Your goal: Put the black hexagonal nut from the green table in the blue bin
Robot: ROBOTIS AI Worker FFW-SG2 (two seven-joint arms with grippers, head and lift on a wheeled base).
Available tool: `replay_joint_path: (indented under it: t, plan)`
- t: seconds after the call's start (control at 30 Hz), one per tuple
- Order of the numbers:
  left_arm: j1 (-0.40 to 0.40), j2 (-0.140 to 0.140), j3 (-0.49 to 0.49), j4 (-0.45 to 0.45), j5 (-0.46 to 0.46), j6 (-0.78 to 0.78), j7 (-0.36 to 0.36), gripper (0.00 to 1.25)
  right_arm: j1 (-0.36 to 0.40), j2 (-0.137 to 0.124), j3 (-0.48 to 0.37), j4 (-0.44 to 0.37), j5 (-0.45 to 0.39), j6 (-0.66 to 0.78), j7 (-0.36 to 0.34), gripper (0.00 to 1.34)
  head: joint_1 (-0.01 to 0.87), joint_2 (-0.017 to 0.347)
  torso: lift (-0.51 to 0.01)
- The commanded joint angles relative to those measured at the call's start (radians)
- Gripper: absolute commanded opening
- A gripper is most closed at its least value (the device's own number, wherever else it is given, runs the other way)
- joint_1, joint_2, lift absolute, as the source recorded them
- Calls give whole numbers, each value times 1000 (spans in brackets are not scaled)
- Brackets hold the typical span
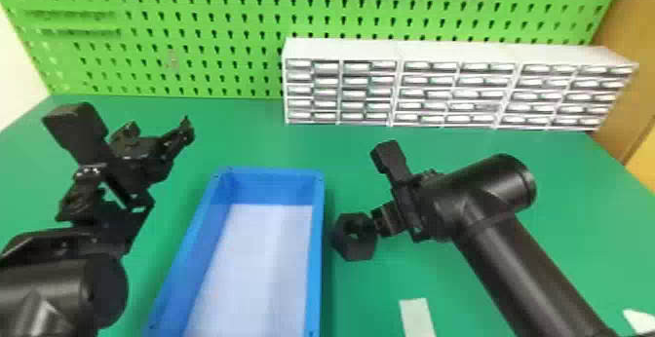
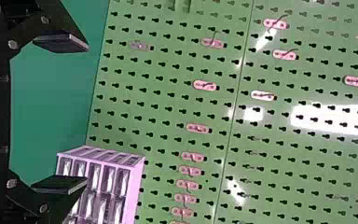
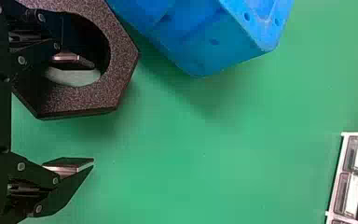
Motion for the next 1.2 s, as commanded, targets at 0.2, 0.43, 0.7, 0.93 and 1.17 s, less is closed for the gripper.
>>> replay_joint_path:
  t: [0.2,0.43,0.7,0.93,1.17]
  plan:
    - [0,0,1,0,0,0,0,985,0,0,2,6,0,-2,0,815,666,32,-100]
    - [0,0,1,0,0,0,0,985,0,0,5,6,0,-2,0,810,666,32,-100]
    - [3,0,3,1,0,0,0,985,2,0,5,6,0,-12,0,638,666,32,-100]
    - [3,0,1,0,0,2,0,985,2,0,12,6,5,-15,0,479,666,32,-100]
    - [5,1,1,1,0,3,0,985,3,0,17,6,12,-17,0,325,666,32,-100]
